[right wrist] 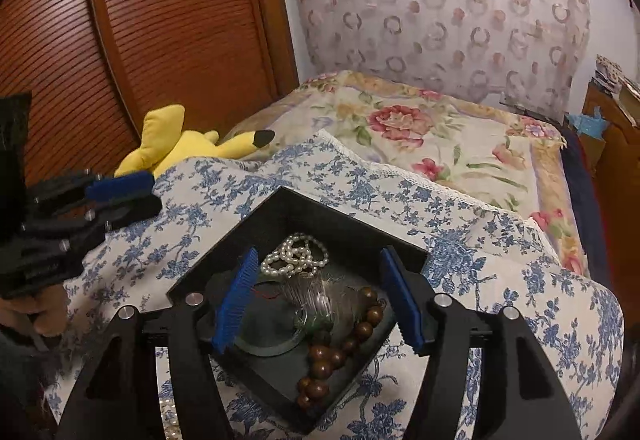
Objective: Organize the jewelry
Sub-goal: 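Withdraw both open grippers from the box back toward the jewelry pile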
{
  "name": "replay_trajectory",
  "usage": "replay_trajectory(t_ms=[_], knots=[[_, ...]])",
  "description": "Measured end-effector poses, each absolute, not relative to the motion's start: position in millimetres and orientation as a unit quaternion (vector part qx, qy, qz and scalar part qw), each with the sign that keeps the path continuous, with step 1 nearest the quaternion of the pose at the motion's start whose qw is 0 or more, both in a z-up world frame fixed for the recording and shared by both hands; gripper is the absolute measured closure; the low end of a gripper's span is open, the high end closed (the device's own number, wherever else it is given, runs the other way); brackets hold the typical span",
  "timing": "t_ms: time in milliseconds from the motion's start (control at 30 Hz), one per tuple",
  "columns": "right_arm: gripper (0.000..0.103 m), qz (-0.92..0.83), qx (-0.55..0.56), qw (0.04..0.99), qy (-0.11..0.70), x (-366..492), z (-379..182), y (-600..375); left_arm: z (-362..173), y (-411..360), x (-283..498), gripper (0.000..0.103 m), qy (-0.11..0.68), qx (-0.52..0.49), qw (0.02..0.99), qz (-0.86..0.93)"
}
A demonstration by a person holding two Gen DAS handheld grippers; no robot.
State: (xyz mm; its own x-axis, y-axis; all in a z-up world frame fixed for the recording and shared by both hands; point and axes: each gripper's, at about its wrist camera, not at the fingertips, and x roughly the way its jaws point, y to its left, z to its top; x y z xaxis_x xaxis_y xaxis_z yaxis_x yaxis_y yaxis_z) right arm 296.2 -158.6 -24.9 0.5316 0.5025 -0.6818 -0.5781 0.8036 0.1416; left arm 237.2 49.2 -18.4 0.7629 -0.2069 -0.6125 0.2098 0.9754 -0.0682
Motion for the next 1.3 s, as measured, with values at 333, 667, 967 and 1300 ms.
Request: replay_trajectory(t_ms=[333,667,967,1300], knots=[[0.039,0.297,-0.057,0.884,0.358,227.1,-15.9,-195.6,-33.8,35.9,179.9,0.059,0.334,0.006,0.934,-0.124],[0.044,0.31,-0.067,0.87,0.376,132.6,-45.2,-220.4,-57.8,15.7,127.0,0.054,0.359,0.007,0.921,-0.149],[0.045,0.333,-0.084,0.847,0.406,111.1,-70.0,-206.6,-69.3,12.8,96.8,0.044,0.374,0.0,0.915,-0.155],[0.044,0.329,-0.119,0.835,0.425,120.8,-84.2,-184.6,-75.0,12.7,73.8,0.039,0.372,0.011,0.915,-0.154]])
